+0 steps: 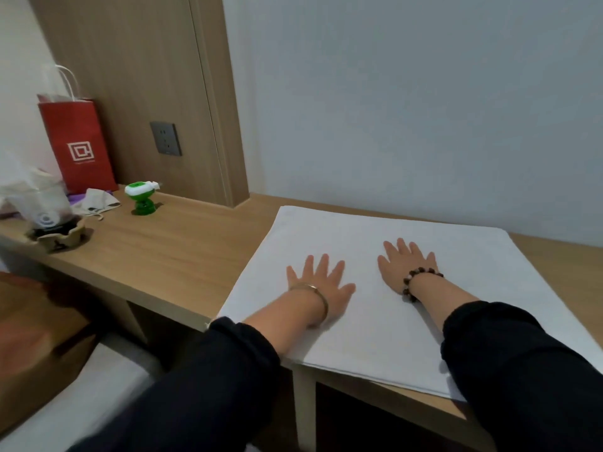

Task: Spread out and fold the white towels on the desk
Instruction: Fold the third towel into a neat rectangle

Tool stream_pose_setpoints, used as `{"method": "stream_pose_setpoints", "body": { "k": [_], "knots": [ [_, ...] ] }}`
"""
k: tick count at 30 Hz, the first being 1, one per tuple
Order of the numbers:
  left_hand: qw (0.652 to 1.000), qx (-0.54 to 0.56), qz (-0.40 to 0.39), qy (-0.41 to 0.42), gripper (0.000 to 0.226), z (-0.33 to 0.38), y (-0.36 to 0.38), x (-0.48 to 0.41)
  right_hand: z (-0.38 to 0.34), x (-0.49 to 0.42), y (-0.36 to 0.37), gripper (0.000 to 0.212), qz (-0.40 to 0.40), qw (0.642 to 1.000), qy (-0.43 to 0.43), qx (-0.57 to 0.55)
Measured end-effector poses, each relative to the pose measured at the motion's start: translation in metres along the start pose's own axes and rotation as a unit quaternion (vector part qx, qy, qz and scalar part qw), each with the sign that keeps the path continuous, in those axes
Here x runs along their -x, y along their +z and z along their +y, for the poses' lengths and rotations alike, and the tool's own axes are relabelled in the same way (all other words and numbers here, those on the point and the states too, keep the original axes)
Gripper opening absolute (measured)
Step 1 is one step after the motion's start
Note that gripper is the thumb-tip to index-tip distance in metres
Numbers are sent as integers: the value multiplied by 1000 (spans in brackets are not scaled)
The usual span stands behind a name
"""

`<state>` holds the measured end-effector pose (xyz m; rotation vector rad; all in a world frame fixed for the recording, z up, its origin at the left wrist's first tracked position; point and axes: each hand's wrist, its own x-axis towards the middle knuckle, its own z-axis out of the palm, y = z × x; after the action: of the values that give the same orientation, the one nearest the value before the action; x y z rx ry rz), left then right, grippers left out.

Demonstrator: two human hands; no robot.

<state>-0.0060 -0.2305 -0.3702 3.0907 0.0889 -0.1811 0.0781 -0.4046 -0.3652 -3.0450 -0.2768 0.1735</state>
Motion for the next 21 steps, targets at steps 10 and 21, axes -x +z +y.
{"method": "stream_pose_setpoints", "body": {
  "k": [10,21],
  "knots": [
    [999,-21,-4,40,54,0,1,-8,32,17,-21,38,57,996,-22,63],
    [996,2,-29,-84,60,23,-16,-34,10,52,-80,42,-297,928,31,222]
  ]
}}
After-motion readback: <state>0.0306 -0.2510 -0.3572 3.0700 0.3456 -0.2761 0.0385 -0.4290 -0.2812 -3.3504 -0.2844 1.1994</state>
